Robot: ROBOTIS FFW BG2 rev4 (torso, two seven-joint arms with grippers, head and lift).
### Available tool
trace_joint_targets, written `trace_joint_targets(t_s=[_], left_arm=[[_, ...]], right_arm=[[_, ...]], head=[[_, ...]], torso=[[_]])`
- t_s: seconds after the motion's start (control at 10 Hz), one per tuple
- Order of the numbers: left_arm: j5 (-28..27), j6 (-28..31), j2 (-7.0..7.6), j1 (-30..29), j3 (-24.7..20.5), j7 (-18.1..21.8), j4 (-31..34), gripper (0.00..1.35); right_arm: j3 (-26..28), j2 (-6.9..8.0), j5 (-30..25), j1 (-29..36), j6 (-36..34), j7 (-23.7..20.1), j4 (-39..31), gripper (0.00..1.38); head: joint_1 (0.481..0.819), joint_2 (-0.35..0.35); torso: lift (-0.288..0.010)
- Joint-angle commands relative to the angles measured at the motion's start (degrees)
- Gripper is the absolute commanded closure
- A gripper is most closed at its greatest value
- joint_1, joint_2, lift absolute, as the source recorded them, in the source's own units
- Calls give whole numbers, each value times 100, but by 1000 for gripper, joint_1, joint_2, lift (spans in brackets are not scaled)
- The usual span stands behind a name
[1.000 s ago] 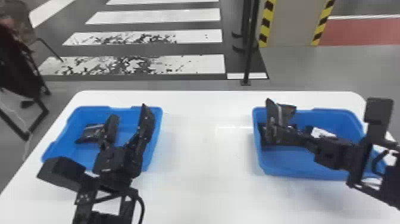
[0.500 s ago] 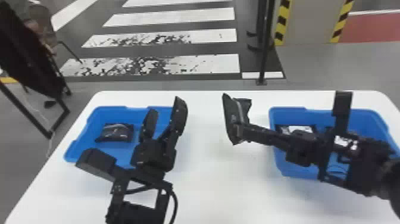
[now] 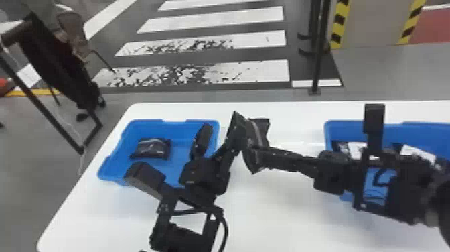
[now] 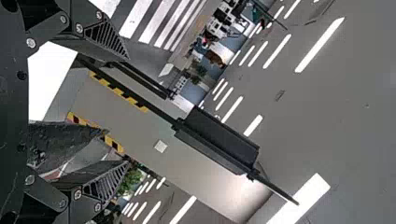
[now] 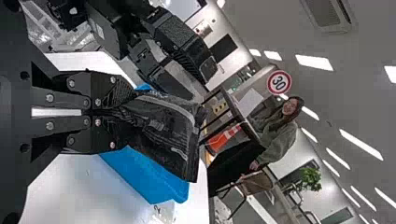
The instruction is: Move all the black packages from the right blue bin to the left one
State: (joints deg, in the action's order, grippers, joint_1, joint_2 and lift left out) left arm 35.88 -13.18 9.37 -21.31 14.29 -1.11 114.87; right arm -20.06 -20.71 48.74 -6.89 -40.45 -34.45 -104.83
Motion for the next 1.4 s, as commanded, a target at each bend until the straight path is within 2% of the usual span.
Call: trace_joint_targets(t_s=[0.0, 0.2, 0.3, 0.4, 0.5, 0.7, 1.1, 1.3], left_arm=[[11, 277, 4, 22, 11, 84, 51, 298], [23, 572, 4, 50, -1, 251, 94, 315], [34, 741, 4, 64, -23, 339, 108, 410], [91, 867, -5, 64, -35, 410, 108, 628], [91, 980, -14, 50, -81, 497, 122, 782], [-274, 1022, -49, 36, -218, 497, 220, 1220], [-388, 1275, -49, 50, -286, 497, 375, 1210], [-503, 1205, -84, 78, -492, 462, 375, 1210]], right_arm=[[-154, -4, 62, -71, 65, 8, 27, 1111], [-211, -4, 108, -113, 93, 17, 56, 1111], [-222, 5, 119, -127, 108, 17, 56, 1111], [-234, -4, 142, -127, 164, 26, 70, 1111], [-245, 5, 154, -183, 234, 26, 98, 1111], [-245, 5, 154, -212, 333, 34, 126, 1110], [-245, 84, 222, -380, 684, 61, 477, 1110], [-257, 84, 256, -366, 923, 52, 548, 1026]], head=[[695, 219], [695, 216], [695, 213], [695, 204], [695, 197], [695, 192], [695, 192], [695, 186]], torso=[[-175], [-175], [-175], [-175], [-175], [-175], [-175], [-175]])
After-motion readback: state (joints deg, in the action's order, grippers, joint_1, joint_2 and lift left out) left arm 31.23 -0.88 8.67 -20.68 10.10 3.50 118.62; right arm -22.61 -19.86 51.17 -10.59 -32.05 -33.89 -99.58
